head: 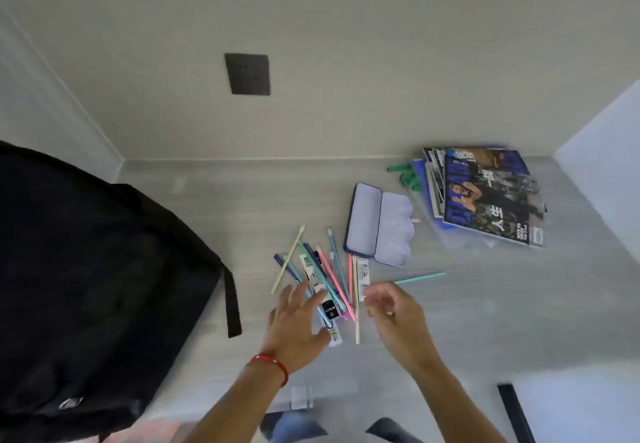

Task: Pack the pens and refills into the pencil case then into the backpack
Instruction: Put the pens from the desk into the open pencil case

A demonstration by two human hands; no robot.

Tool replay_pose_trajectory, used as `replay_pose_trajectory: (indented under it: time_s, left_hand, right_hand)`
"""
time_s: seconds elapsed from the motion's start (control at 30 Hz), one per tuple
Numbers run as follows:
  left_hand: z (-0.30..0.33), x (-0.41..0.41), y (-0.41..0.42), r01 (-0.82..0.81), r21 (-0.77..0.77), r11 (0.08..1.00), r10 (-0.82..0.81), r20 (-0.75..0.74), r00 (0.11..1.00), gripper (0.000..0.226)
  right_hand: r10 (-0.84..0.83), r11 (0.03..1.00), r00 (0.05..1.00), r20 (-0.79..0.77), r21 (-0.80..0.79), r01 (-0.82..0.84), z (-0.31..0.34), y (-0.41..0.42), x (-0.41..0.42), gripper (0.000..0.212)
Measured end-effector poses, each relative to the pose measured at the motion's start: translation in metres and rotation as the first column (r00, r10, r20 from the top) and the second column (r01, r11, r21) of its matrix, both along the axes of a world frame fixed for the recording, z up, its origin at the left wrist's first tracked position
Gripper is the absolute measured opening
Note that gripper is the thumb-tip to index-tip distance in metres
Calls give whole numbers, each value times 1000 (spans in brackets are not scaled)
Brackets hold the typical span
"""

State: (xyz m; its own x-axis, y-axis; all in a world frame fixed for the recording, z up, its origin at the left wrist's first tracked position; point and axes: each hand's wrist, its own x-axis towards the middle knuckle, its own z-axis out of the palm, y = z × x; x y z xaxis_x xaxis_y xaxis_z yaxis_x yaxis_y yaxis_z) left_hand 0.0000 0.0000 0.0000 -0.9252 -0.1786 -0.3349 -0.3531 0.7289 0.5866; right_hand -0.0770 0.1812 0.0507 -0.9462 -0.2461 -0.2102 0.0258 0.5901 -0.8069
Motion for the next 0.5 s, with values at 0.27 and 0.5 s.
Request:
replay_pose_trajectory:
  time_s: [0.27, 0.5]
  left_hand:
    - [-68, -18, 22, 363, -393, 845, -336, 138, 931, 85]
    - [-75, -54, 10, 241, -479, 844, -208, 122, 971, 81]
  right_hand:
    - [137, 951, 990, 41, 274, -143, -33, -35, -61, 31]
    - [360, 865, 922, 145, 319, -388, -69, -33, -128, 56]
